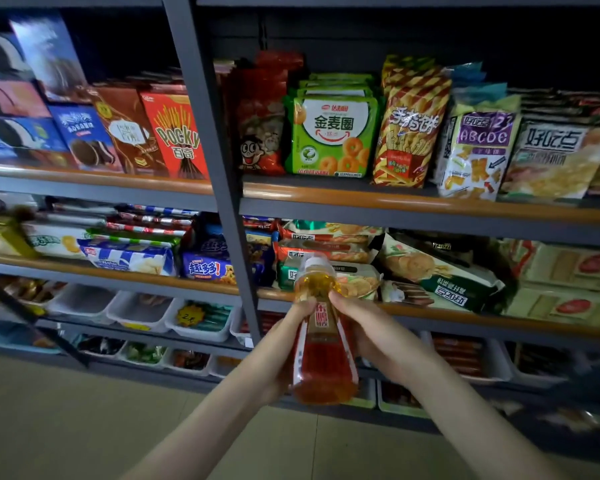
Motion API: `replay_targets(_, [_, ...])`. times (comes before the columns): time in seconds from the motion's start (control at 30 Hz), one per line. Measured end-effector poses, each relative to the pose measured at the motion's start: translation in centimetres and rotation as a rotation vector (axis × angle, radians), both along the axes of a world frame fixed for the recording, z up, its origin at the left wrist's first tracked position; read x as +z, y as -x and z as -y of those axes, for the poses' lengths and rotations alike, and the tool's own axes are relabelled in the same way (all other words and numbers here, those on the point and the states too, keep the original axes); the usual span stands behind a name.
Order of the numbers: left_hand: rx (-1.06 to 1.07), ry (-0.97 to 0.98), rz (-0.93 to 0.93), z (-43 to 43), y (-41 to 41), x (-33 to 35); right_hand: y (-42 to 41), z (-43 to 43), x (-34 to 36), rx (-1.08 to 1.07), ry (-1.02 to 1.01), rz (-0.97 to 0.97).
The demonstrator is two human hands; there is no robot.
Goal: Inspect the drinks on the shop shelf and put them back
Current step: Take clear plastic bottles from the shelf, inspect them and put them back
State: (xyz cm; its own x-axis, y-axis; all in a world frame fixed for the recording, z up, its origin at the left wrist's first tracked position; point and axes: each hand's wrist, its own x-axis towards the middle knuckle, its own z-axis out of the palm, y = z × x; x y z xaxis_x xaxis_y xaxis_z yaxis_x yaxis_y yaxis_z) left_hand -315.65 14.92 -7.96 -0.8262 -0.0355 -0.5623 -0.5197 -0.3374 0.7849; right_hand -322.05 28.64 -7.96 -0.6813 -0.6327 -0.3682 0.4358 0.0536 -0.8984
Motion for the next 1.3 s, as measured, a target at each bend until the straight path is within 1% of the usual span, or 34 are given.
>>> replay_targets(0.03, [-0.041,-0.031,-0.032,0.5,-0.3,-0.4,-0.1,0.3,-0.3,-0.018,-0.023,-0.002])
replay_targets(0.1, [-0.071,0.075,-0.084,1.5,-0.8,-1.2,-0.1,1.0,-0.8,-0.063,-0.071,-0.03])
replay_targets(0.17, [-0.072,0.203,-0.152,2.3,-0.6,-1.7,-0.1,1.2,-1.3,-0.068,-0.117,-0.096])
replay_targets(0.23, [-0.096,0.318,-0.308,3.3,-0.7,-2.2,0.0,1.3,-1.1,-0.037,-0.067,-0.16])
replay_targets(0.33, [-0.259,0.505,-0.502,5.2,-1.2,-2.8,0.3,1.4,-0.5,0.04,0.055,-0.268])
replay_targets(0.43, [-0.352,0.594,-0.591,6.2,-1.3,-3.3,0.7,1.7,0.1,0.097,0.119,-0.377])
replay_targets(0.47, [-0.354,0.658,-0.624,6.5,-1.3,-3.4,0.7,1.7,0.3,0.121,0.116,-0.409])
replay_targets(0.53, [-0.343,0.872,-0.69,7.1,-1.0,-3.6,0.6,1.7,0.5,0.137,0.092,-0.483])
replay_targets(0.6, [-0.348,1.103,-0.788,7.9,-0.6,-3.8,0.5,1.6,0.3,0.116,-0.013,-0.677])
replay_targets(0.7, [-0.329,1.333,-0.963,8.6,0.0,-4.4,0.4,1.4,0.2,0.175,-0.184,-1.006])
replay_targets(0.77, [-0.297,1.46,-1.11,9.2,0.4,-4.8,0.0,1.3,0.3,0.239,-0.221,-1.231])
replay_targets(0.83, [-0.276,1.557,-1.221,9.7,0.8,-5.2,0.0,1.0,-0.4,0.23,-0.268,-1.527])
replay_targets(0.9, [-0.26,1.668,-1.288,10.0,1.2,-5.4,0.2,0.7,-1.2,0.235,-0.323,-1.826])
replay_targets(0.93, [-0.254,1.717,-1.303,10.1,1.3,-5.3,0.3,0.6,-1.6,0.262,-0.344,-1.902])
replay_targets(0.97, [-0.248,1.753,-1.32,10.0,1.4,-5.0,0.5,0.5,-1.8,0.285,-0.354,-1.914])
replay_targets(1.0, [-0.25,1.783,-1.325,9.9,1.4,-4.6,0.5,0.4,-1.9,0.298,-0.358,-1.885])
replay_targets(1.03, [-0.253,1.796,-1.317,9.8,1.5,-4.3,0.5,0.3,-1.8,0.286,-0.354,-1.824])
replay_targets(1.07, [-0.268,1.777,-1.285,9.6,1.4,-3.9,0.4,0.3,-1.4,0.246,-0.34,-1.712])
replay_targets(1.1, [-0.282,1.713,-1.226,9.3,1.3,-3.3,0.1,0.4,-0.9,0.196,-0.313,-1.534])
replay_targets(1.13, [-0.269,1.609,-1.132,8.8,1.1,-2.5,-0.1,0.4,-0.3,0.136,-0.26,-1.315])
replay_targets(1.2, [-0.193,1.343,-0.918,7.7,0.8,-0.7,-0.3,0.4,0.4,-0.01,-0.116,-0.928])
replay_targets(1.23, [-0.184,1.22,-0.845,7.1,1.0,-0.1,-0.2,0.3,0.4,-0.057,-0.08,-0.797])
replay_targets(1.3, [-0.139,1.056,-0.789,6.0,2.0,0.7,-0.3,-0.2,0.6,-0.078,-0.091,-0.656])
